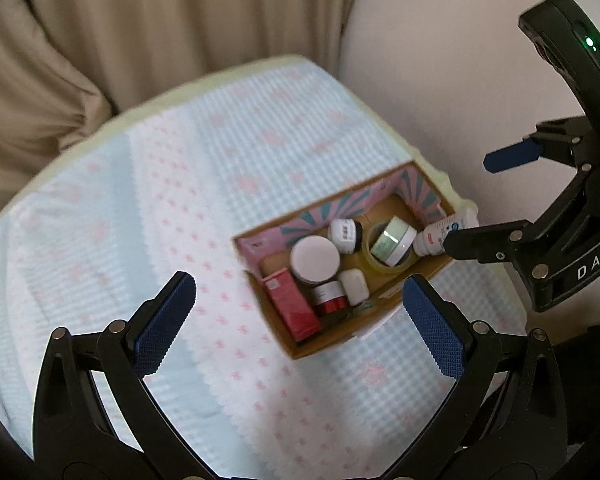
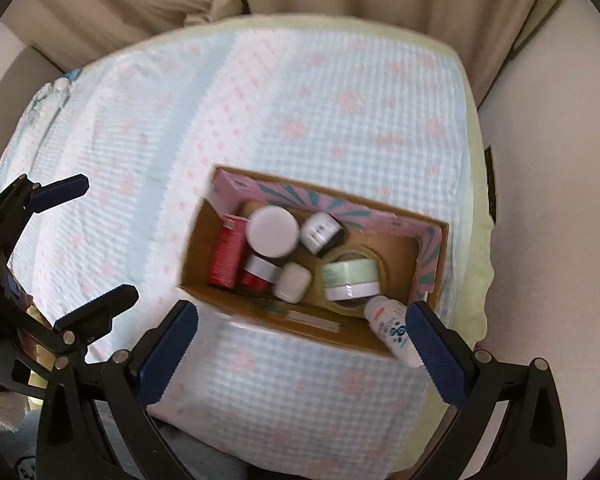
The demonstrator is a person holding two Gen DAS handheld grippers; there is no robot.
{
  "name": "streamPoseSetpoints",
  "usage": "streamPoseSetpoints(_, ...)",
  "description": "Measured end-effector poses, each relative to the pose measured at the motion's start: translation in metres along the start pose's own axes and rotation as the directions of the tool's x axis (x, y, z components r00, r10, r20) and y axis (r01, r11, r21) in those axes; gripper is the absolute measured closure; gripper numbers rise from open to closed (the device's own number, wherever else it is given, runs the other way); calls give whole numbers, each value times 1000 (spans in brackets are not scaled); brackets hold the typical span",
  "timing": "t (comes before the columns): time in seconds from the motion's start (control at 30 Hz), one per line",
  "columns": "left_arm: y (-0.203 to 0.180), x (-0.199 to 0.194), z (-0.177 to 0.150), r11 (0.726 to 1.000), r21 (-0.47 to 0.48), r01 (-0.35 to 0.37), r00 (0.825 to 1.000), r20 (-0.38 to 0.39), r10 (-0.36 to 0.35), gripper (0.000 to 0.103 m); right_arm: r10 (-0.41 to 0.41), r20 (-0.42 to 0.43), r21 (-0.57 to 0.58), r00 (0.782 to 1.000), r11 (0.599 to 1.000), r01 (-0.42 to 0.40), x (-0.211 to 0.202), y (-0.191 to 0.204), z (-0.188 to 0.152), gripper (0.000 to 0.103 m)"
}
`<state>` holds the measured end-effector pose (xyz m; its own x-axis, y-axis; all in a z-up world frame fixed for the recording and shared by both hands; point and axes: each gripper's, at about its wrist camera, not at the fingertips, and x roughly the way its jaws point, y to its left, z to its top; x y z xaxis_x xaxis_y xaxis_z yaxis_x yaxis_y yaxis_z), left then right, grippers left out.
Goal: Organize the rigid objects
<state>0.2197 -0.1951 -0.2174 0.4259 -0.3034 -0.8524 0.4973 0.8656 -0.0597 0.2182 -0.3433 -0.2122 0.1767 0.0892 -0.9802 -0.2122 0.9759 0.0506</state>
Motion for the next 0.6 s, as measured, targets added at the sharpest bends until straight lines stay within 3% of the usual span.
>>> streamPoseSetpoints(0.17, 39, -86, -4, 995, -75, -58, 991, 118, 67, 0, 4, 142, -4, 990, 1000, -3, -67, 53, 4, 0)
streamPoseSetpoints(0.3, 75, -161, -12, 980, -166, -111, 962, 229, 148, 0, 18, 301, 29, 953, 999, -28, -128, 95, 3, 0)
streamPoseSetpoints(0.37, 89, -196, -18, 970, -201, -139, 939, 285, 194, 0, 22, 391, 59, 920, 997, -49, -158, 114, -1, 0)
streamPoseSetpoints(0.47, 103, -242, -29, 954, -236, -185, 896, 359, 262, 0, 0, 527, 97, 850, 993, -61, -201, 142, -12, 0)
streamPoseSetpoints(0.6, 112, -286, -45, 933, -295, -207, 843, 429, 323, 0, -81, 644, 115, 761, 993, 9, -234, 179, -29, 0)
